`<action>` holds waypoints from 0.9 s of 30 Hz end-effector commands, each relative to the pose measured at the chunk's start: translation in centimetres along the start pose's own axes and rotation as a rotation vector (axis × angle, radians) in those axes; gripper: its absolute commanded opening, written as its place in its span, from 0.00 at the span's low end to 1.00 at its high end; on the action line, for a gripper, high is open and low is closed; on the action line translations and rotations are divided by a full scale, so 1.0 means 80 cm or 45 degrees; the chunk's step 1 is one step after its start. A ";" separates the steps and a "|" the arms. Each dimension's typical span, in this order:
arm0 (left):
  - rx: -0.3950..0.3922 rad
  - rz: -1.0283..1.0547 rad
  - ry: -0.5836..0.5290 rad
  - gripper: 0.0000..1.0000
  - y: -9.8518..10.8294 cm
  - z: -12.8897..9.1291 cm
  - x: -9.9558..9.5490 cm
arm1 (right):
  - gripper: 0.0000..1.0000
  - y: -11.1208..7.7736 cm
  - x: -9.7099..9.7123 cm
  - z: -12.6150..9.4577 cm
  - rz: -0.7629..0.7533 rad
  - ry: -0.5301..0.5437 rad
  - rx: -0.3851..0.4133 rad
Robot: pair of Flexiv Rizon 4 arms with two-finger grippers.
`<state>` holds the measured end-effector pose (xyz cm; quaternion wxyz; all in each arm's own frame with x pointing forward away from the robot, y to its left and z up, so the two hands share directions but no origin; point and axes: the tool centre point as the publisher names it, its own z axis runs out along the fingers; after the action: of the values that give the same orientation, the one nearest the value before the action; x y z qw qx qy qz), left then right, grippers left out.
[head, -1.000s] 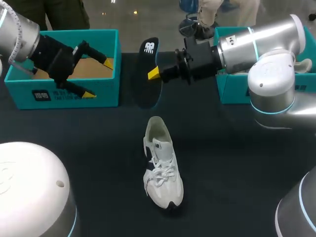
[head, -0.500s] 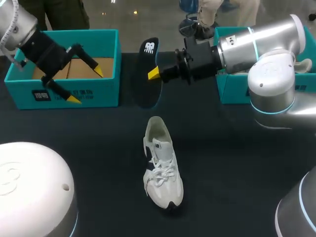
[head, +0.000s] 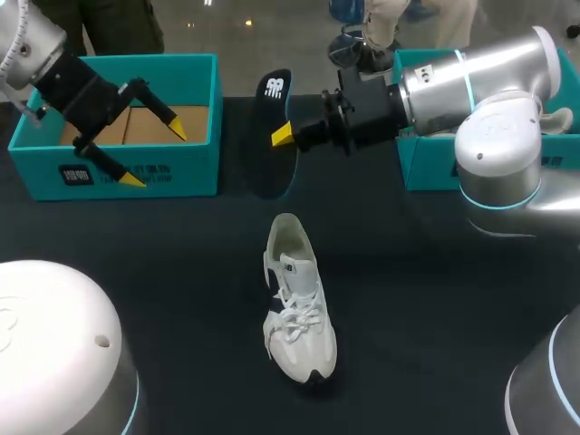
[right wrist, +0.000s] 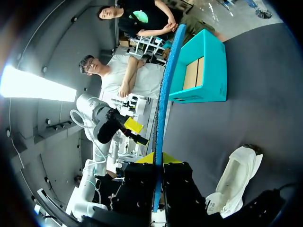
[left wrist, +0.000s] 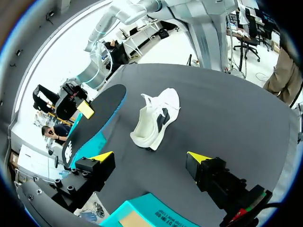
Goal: Take the shoe out of the shoebox, open the shoe tongue, remove and reinsert the insole, then place the shoe into the shoebox
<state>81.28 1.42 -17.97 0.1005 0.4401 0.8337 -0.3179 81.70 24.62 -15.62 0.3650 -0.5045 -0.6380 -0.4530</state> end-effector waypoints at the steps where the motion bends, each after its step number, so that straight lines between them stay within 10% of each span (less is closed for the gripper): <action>1: -0.239 -0.238 0.251 1.00 -0.014 0.012 0.002 | 0.00 0.001 0.000 0.001 0.001 -0.003 0.001; 12: -0.416 -0.635 0.304 1.00 0.006 0.000 0.062 | 0.00 0.001 0.000 0.001 0.001 -0.003 0.001; 27: -0.368 -0.974 0.242 1.00 0.037 -0.022 0.124 | 0.00 0.001 0.000 0.001 0.001 -0.003 0.001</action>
<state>78.06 9.03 -21.90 -0.0432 0.1213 0.9787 -0.1602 81.71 24.62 -15.62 0.3650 -0.5045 -0.6380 -0.4530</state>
